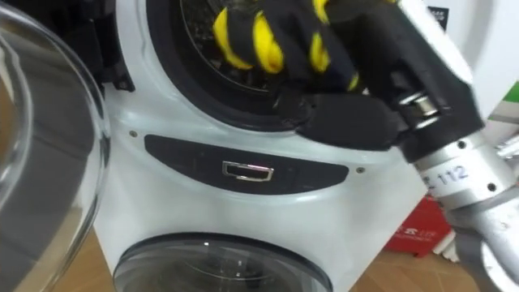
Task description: Pick clothes from washing machine
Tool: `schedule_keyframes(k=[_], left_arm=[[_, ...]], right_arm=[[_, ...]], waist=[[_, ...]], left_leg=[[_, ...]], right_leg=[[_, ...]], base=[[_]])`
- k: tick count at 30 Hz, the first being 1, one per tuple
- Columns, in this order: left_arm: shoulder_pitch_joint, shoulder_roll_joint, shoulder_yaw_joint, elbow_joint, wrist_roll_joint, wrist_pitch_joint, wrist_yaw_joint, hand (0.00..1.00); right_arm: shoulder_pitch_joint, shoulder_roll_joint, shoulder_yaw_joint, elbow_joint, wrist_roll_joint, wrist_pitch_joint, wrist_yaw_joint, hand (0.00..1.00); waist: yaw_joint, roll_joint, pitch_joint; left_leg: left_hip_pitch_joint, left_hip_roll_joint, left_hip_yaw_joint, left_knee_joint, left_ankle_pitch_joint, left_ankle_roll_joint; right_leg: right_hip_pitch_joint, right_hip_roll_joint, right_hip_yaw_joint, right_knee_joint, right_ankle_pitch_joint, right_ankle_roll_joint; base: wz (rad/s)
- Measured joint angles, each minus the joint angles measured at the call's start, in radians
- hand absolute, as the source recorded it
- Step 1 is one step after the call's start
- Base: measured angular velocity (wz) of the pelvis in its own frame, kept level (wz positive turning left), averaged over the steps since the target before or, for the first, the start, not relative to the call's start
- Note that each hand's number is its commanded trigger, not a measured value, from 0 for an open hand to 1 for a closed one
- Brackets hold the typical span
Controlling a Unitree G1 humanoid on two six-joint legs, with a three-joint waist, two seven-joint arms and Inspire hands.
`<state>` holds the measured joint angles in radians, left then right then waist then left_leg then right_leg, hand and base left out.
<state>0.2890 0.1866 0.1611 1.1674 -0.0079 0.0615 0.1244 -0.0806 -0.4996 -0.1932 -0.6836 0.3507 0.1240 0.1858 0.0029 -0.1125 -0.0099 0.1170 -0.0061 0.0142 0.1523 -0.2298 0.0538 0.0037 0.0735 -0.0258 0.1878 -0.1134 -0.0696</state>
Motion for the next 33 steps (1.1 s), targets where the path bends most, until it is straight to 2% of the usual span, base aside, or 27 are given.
schedule_keyframes(k=[5, 8, 11, 14, 16, 19, 23, 26, 29, 33], left_arm=[[0.0, -0.001, 0.014, 0.001, 0.0, -0.018, 0.0, 0.0], [0.0, -0.001, 0.032, 0.001, 0.001, -0.018, 0.003, 0.0], [0.008, 0.0, 0.032, 0.0, 0.004, -0.018, 0.003, 0.0], [0.004, 0.002, 0.031, 0.001, 0.002, -0.017, 0.003, 0.0], [-0.018, 0.013, 0.031, 0.0, 0.0, -0.026, 0.003, 0.0], [-0.032, 0.027, 0.03, 0.001, 0.0, -0.03, 0.003, 0.0], [-0.041, 0.028, 0.031, 0.0, 0.002, -0.023, 0.002, 0.0], [-0.051, 0.03, 0.026, 0.001, 0.002, -0.019, 0.002, 0.0], [-0.069, 0.038, -0.024, -0.003, 0.002, -0.019, 0.0, 0.0], [-0.108, 0.045, -0.099, -0.017, -0.001, -0.017, -0.01, 0.0]], right_arm=[[0.07, 0.0, -0.065, 0.003, -0.001, -0.019, -0.001, 1.0], [0.139, 0.0, -0.102, 0.003, -0.006, -0.024, -0.001, 1.0], [0.214, 0.005, -0.161, 0.011, -0.022, -0.025, -0.002, 1.0], [0.277, 0.037, -0.213, 0.054, -0.046, -0.026, -0.003, 1.0], [0.341, 0.047, -0.25, 0.079, -0.059, -0.023, -0.024, 1.0], [0.39, 0.072, -0.264, 0.102, -0.074, -0.023, -0.024, 1.0], [0.454, 0.106, -0.273, 0.143, -0.081, -0.02, -0.02, 1.0], [0.468, 0.136, -0.273, 0.215, -0.094, -0.001, -0.02, 1.0], [0.494, 0.14, -0.27, 0.294, -0.095, -0.001, -0.02, 1.0], [0.522, 0.179, -0.24, 0.405, -0.124, 0.001, -0.036, 1.0]], waist=[[-0.013, 0.005, 0.0014], [-0.034, 0.005, 0.0021], [-0.07, 0.008, 0.0037], [-0.098, 0.015, 0.0066], [-0.088, 0.026, 0.0004], [-0.103, 0.027, 0.0003], [-0.121, 0.03, 0.0008], [-0.14, 0.034, 0.001], [-0.15, 0.042, 0.0058], [-0.174, 0.063, 0.0064]], left_leg=[[0.002, 0.002, 0.013, 0.002, -0.004, 0.0], [0.0, 0.004, 0.027, -0.001, -0.005, 0.0], [0.001, 0.009, 0.043, 0.002, -0.011, -0.002], [0.011, 0.016, 0.088, 0.0, -0.016, -0.004], [0.016, 0.022, 0.125, -0.003, -0.023, -0.006], [0.016, 0.025, 0.167, 0.003, -0.026, -0.008], [0.015, 0.032, 0.209, 0.015, -0.031, -0.016], [0.013, 0.036, 0.248, 0.016, -0.032, -0.02], [0.0, 0.039, 0.282, 0.027, -0.035, -0.022], [-0.024, 0.042, 0.312, 0.04, -0.033, -0.022]], right_leg=[[-0.002, 0.001, 0.011, 0.004, 0.001, -0.001], [-0.012, 0.006, 0.03, 0.007, 0.001, -0.001], [-0.016, 0.01, 0.038, 0.009, 0.002, -0.002], [-0.027, 0.024, 0.078, 0.018, 0.003, -0.004], [-0.04, 0.036, 0.11, 0.037, 0.003, -0.004], [-0.056, 0.048, 0.155, 0.055, 0.004, -0.006], [-0.07, 0.066, 0.203, 0.049, 0.019, -0.009], [-0.085, 0.076, 0.238, 0.051, 0.035, -0.007], [-0.098, 0.08, 0.254, 0.052, 0.05, -0.004], [-0.126, 0.087, 0.282, 0.05, 0.067, 0.007]], base=[[-0.07], [-0.14], [-0.17], [-0.42], [-0.46], [-0.45], [-0.39], [-0.36], [-0.33], [-0.21]])
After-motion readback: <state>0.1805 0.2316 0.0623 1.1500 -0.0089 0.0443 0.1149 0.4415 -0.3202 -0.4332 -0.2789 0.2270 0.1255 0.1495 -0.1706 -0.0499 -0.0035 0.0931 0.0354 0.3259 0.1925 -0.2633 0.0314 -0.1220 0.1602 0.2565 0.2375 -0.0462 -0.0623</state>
